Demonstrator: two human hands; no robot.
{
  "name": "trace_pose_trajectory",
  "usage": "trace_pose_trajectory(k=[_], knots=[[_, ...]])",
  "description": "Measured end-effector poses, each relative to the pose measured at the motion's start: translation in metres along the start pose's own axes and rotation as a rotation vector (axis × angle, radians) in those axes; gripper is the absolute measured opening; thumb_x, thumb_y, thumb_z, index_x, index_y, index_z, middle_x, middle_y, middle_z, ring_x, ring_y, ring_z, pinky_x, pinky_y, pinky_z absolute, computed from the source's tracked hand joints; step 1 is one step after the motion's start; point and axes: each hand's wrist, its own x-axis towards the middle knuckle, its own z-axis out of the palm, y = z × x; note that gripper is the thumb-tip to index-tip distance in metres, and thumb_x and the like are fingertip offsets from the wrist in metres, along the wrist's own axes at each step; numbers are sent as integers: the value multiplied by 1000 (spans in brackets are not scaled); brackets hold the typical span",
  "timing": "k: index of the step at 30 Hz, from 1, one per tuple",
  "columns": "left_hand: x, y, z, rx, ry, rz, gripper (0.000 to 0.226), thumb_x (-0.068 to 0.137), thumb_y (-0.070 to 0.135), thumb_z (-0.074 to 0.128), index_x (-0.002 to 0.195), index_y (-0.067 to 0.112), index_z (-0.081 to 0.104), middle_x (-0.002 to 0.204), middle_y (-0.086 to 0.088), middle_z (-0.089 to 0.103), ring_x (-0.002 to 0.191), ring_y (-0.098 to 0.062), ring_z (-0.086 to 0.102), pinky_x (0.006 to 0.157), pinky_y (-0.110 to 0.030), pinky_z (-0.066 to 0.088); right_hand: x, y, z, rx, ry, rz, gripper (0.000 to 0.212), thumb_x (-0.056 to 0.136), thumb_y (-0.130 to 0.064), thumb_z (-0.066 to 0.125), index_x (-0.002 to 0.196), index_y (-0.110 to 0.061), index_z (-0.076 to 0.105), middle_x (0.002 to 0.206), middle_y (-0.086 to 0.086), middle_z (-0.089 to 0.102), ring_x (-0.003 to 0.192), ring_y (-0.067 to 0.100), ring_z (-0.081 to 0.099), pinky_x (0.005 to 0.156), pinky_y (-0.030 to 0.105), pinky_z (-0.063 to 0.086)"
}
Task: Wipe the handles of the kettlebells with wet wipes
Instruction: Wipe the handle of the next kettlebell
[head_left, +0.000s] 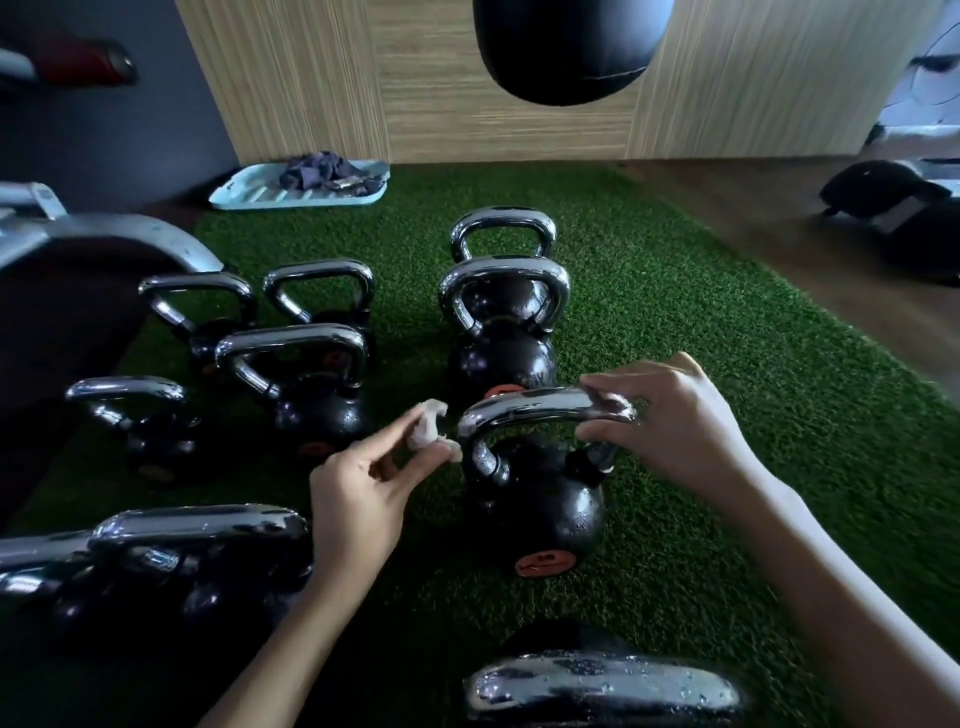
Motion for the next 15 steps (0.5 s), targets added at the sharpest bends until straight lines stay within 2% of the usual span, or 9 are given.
trace_pose_trajectory(k=[1, 3, 5, 7, 9, 12, 15], knots=[[5, 11, -1, 30, 10, 84, 47, 78, 28, 83, 124, 25, 71, 73, 27, 68, 57, 4, 51, 56, -7, 38, -2, -3, -2, 48, 27, -17, 51, 71, -61, 78, 119, -47, 71, 107, -28, 64, 97, 6, 51, 73, 24, 40], [18, 28, 2, 56, -1, 226, 50, 75, 30, 84, 123, 19, 72, 79, 30, 66, 56, -4, 44, 55, -9, 35, -5, -20, -7, 282, 14, -7, 37, 77, -56, 77, 112, -44, 75, 105, -25, 72, 90, -8, 60, 71, 11, 42], [31, 38, 8, 36, -28, 332, 51, 71, 28, 86, 119, 14, 74, 99, 27, 71, 72, 3, 55, 68, -9, 43, -6, -38, -12, 575, -160, 39, 29, 84, -54, 72, 107, -37, 79, 104, -21, 76, 83, -13, 65, 70, 9, 45], [44, 46, 12, 6, -87, 377, 51, 68, 29, 88, 117, 16, 76, 110, 13, 75, 90, -3, 65, 77, -20, 51, -6, -48, -17, 781, -346, 62, 31, 90, -47, 68, 109, -25, 80, 108, -12, 77, 99, 0, 71, 81, 18, 52], [55, 49, 16, 5, -149, 413, 52, 68, 32, 89, 117, 20, 77, 115, 14, 74, 96, -9, 66, 80, -27, 54, -6, -54, -19, 865, -402, 88, 30, 90, -36, 71, 114, -18, 78, 109, -3, 78, 103, 7, 72, 84, 20, 52], [67, 50, 22, 33, -213, 472, 53, 67, 35, 88, 118, 23, 76, 117, 18, 72, 94, -3, 62, 81, -19, 48, -6, -57, -17, 965, -388, 140, 26, 86, -27, 76, 107, -12, 80, 98, 8, 78, 76, 5, 69, 62, 12, 47], [78, 52, 23, 47, -299, 509, 67, 65, 41, 87, 128, 26, 69, 124, 19, 69, 93, -1, 59, 82, -14, 45, -8, -51, -18, 1001, -318, 173, 28, 82, -30, 80, 98, -7, 80, 96, 13, 77, 73, 10, 66, 65, 19, 49]])
